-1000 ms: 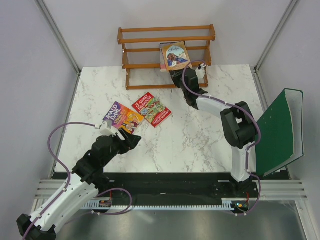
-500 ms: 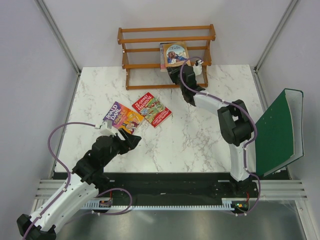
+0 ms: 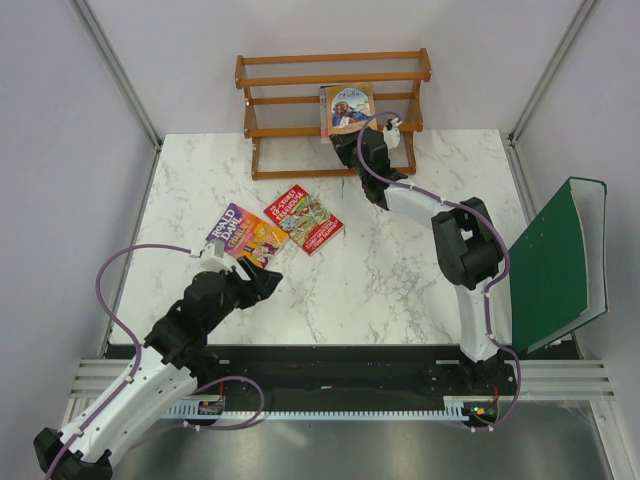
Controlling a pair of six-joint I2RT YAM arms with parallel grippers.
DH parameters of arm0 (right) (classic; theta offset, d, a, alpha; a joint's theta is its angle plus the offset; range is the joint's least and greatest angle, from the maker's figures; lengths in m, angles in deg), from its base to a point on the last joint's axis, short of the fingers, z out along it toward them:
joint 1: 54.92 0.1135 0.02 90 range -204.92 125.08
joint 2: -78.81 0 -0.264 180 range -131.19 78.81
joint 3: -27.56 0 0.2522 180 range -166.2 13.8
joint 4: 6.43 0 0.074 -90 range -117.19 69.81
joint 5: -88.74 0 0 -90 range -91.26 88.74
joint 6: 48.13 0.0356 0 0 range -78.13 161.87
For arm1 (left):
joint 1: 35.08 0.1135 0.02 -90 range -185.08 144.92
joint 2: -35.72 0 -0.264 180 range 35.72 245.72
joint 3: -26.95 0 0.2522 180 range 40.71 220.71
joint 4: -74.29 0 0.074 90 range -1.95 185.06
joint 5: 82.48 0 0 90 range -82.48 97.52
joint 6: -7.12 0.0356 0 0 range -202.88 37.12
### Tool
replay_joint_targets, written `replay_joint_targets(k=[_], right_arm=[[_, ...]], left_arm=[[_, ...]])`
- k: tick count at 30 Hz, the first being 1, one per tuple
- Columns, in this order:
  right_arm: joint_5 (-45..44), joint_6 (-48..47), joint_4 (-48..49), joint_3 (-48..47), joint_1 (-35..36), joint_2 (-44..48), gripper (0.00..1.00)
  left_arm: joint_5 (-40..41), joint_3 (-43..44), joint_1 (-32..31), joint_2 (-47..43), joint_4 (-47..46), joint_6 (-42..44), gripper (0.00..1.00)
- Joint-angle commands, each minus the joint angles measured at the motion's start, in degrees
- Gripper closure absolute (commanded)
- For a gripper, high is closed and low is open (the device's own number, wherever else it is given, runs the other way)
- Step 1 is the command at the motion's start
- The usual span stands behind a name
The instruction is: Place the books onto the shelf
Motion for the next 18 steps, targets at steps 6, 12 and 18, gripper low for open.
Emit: replay_joint_targets(k=[6,12,18], right_arm=[[1.37,-1.15,1.46,-2.89,0.29,-0.35,0.85],[1.54,-1.15,2.52,-2.45,0.38,0.00,0.85],[1.63,-0.98,2.43,-3.33,0.73,-0.44,0.86]], left_arm=[[0.31,-0.32,-0.26,0.38,-0.30,2.42,0.18],[0.31,-0.85,-0.26,0.21,-0.30,2.42,0.18],[0.22,-1.11,-0.26,0.03,-0.39,2.42,0.18]])
